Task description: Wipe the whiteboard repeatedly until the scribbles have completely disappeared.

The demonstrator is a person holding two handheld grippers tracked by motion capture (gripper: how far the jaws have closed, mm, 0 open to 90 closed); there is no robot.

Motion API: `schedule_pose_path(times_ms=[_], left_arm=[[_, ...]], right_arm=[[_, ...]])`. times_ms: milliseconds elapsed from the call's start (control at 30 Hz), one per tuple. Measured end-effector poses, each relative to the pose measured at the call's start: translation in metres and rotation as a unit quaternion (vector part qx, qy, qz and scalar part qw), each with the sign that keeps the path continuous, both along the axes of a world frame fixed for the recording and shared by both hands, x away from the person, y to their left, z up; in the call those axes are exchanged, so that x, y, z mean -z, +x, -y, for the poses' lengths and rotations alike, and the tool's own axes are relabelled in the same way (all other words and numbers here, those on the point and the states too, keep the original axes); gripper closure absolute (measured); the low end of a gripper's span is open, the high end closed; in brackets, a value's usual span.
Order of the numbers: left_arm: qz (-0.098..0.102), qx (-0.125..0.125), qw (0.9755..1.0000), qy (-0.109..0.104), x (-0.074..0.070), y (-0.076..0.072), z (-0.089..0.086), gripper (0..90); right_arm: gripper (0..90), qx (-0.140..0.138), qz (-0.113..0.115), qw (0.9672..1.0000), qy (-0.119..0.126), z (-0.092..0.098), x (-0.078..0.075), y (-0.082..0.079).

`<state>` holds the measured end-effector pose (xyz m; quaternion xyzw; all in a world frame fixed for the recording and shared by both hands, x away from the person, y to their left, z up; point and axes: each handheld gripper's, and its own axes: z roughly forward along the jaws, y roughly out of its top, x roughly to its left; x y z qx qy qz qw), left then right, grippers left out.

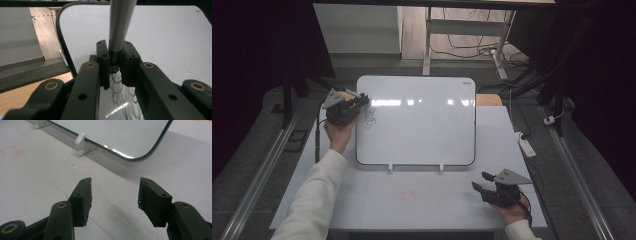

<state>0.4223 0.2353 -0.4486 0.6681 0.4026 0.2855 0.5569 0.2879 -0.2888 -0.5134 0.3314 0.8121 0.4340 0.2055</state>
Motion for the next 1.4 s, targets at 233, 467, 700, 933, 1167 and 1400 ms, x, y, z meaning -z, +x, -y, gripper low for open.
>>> schedule_pose_path(times_ms=[233,467,700,933,1167,1400], left_arm=[[0.007,0.021,0.9993,0.029,0.007,-0.01,0.014,77.8],[-0.001,0.022,0.9997,-0.005,0.011,-0.008,0.01,77.8],[0.008,0.02,0.9997,0.015,0.009,-0.009,0.015,77.8],[0.003,0.024,0.9997,-0.001,0.012,-0.009,0.011,77.8],[0.009,0.018,0.9996,0.022,0.014,-0.016,0.007,77.7],[0.005,0.013,0.9998,-0.011,0.015,-0.013,-0.006,77.8]], right_arm=[[44.6,-0.004,-0.001,1.0,-0.003,-0.003,0.001,0.0],[44.6,-0.003,0.0,1.0,-0.001,-0.002,0.001,0.0],[44.5,-0.004,-0.002,1.0,-0.004,-0.003,0.002,0.0],[44.4,-0.004,-0.004,1.0,-0.003,-0.002,0.002,0.001],[44.4,-0.006,-0.003,1.0,-0.004,-0.003,0.002,0.0],[44.3,-0.003,-0.004,1.0,-0.002,-0.002,0.002,0.001]])
